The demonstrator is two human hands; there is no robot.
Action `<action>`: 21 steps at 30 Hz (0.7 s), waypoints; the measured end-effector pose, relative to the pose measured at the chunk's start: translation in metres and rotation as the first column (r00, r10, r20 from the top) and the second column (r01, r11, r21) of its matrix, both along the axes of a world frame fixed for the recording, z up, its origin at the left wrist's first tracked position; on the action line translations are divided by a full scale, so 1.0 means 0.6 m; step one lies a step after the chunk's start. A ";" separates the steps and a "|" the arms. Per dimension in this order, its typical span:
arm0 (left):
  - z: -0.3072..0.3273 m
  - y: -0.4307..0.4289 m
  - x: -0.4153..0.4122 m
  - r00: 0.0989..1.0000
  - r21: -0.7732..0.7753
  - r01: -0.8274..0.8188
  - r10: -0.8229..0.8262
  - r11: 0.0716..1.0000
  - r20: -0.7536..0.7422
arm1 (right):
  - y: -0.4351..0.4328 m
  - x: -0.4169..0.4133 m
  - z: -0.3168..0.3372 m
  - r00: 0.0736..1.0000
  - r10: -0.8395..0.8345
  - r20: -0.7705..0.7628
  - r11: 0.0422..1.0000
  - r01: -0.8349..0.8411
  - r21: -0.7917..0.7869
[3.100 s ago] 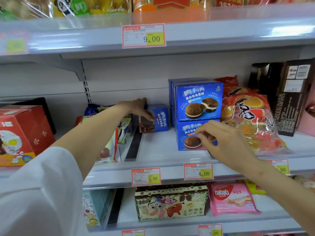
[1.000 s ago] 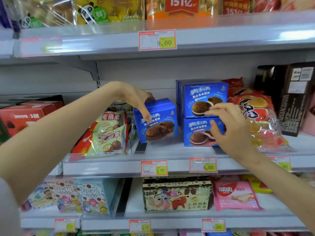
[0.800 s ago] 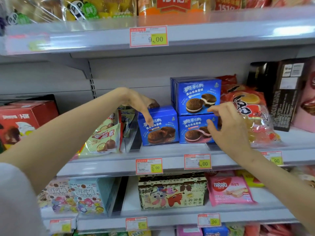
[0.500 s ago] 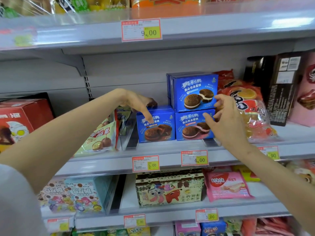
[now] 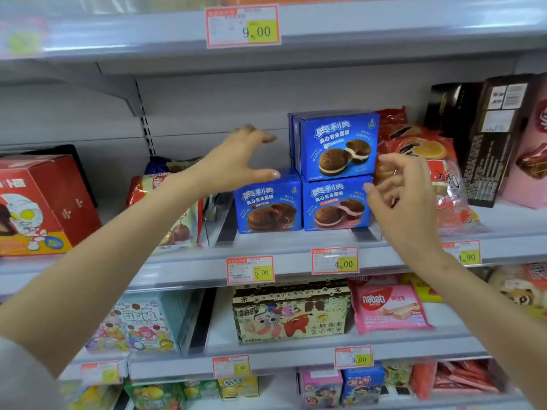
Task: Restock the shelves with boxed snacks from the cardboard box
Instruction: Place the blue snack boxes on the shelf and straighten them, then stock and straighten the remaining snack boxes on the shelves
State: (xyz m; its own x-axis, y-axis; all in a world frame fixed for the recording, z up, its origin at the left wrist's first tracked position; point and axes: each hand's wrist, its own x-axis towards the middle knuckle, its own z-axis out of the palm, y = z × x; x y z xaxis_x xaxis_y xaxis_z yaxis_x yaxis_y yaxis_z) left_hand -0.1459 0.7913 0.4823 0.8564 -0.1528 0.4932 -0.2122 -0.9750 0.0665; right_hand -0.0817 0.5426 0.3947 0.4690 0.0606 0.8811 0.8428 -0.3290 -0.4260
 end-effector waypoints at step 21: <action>-0.451 -0.008 -0.127 0.955 -0.059 -0.194 0.202 0.979 0.216 | 0.020 -0.040 -0.303 0.996 -0.091 -0.008 0.835 0.072 -0.545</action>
